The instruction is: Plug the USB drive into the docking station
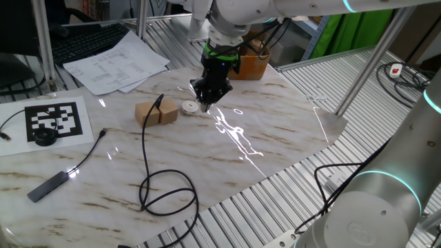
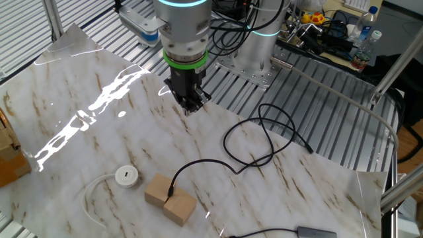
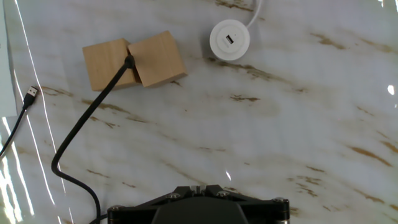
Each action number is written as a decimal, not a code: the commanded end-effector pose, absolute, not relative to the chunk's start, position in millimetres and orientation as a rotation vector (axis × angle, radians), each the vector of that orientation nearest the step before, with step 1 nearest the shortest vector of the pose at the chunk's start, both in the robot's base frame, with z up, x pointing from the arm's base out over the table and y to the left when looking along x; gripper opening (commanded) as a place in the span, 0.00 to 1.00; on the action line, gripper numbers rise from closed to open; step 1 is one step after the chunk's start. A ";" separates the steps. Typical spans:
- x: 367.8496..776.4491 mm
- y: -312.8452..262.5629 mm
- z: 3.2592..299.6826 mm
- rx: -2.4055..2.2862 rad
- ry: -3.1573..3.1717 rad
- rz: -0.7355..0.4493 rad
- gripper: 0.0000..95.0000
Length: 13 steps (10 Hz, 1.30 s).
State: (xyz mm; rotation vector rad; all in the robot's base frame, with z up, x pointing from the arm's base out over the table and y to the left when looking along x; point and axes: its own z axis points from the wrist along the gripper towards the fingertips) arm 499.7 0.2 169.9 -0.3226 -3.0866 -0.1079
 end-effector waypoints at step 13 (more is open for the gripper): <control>500.0 0.0 170.0 -0.307 -3.128 -0.183 0.00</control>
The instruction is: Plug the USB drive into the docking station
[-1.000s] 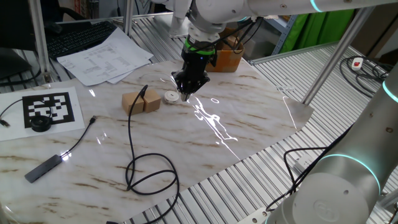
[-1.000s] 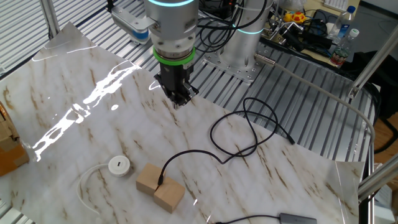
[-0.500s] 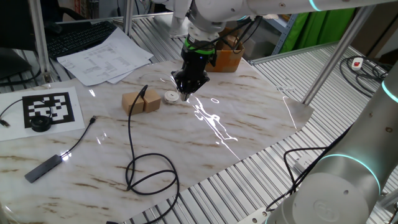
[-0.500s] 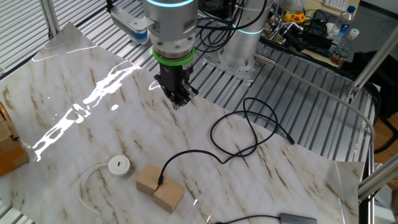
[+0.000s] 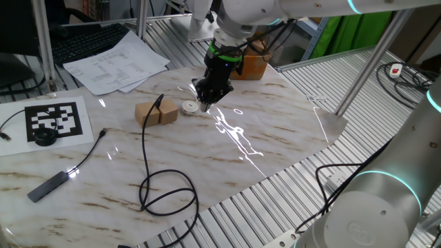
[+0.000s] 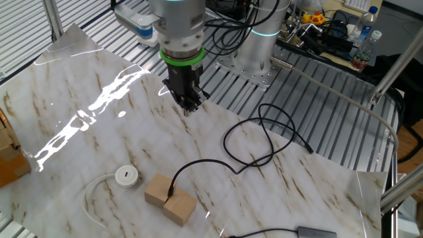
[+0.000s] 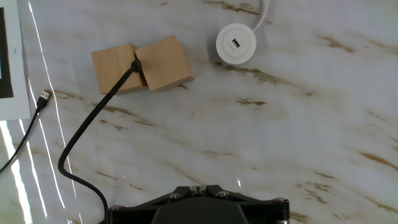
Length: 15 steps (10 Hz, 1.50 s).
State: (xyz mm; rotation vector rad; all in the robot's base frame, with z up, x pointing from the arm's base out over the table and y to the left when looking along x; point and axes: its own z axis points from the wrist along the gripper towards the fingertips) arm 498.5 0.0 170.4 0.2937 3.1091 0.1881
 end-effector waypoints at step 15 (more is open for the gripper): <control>526.4 0.2 158.1 0.355 3.066 0.170 0.20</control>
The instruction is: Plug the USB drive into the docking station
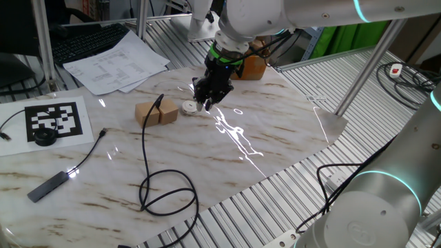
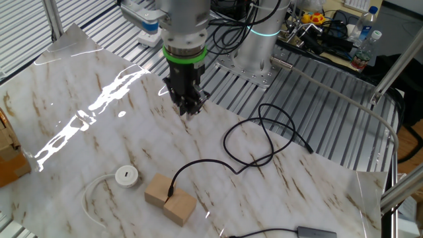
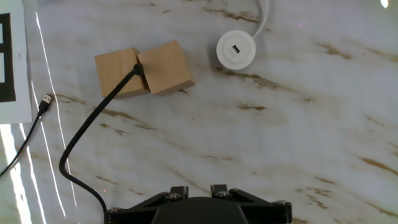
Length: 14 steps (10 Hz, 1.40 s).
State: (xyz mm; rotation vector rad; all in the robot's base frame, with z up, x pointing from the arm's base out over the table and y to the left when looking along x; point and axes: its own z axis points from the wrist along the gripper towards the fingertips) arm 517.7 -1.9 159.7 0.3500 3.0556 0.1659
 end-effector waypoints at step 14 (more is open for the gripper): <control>645.3 27.2 180.5 0.443 3.093 0.065 0.20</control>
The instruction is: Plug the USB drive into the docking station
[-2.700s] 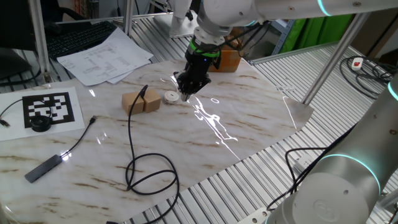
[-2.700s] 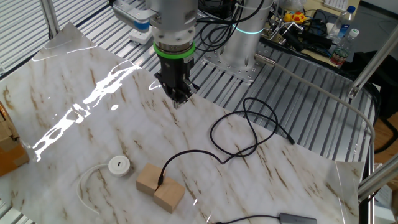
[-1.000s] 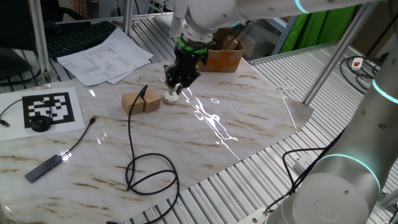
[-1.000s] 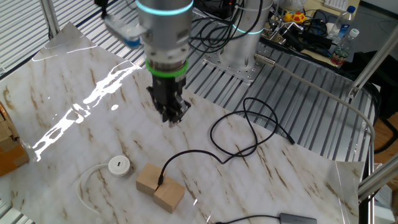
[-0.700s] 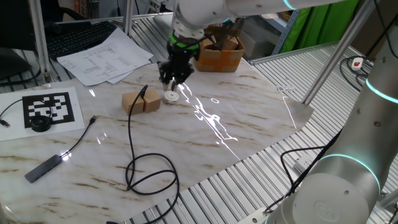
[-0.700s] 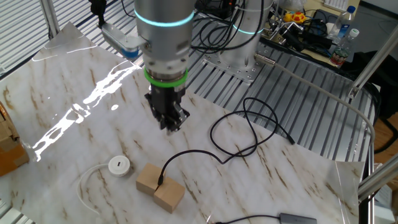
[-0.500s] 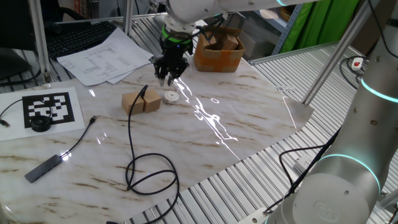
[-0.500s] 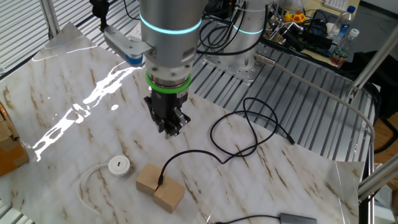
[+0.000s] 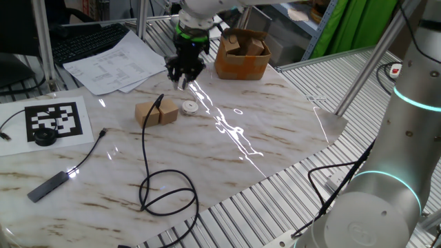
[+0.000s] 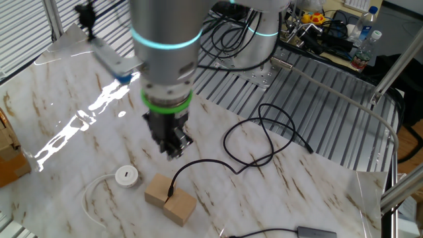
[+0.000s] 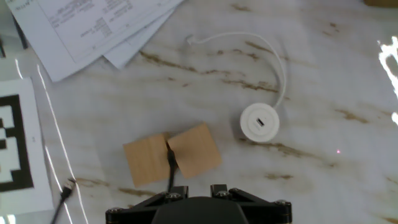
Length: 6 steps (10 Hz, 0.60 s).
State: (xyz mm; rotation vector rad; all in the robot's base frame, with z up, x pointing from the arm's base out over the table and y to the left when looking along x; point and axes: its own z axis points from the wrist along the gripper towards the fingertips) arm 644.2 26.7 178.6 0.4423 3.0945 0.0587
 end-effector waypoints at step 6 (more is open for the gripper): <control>655.8 31.1 159.0 0.448 3.084 0.136 0.20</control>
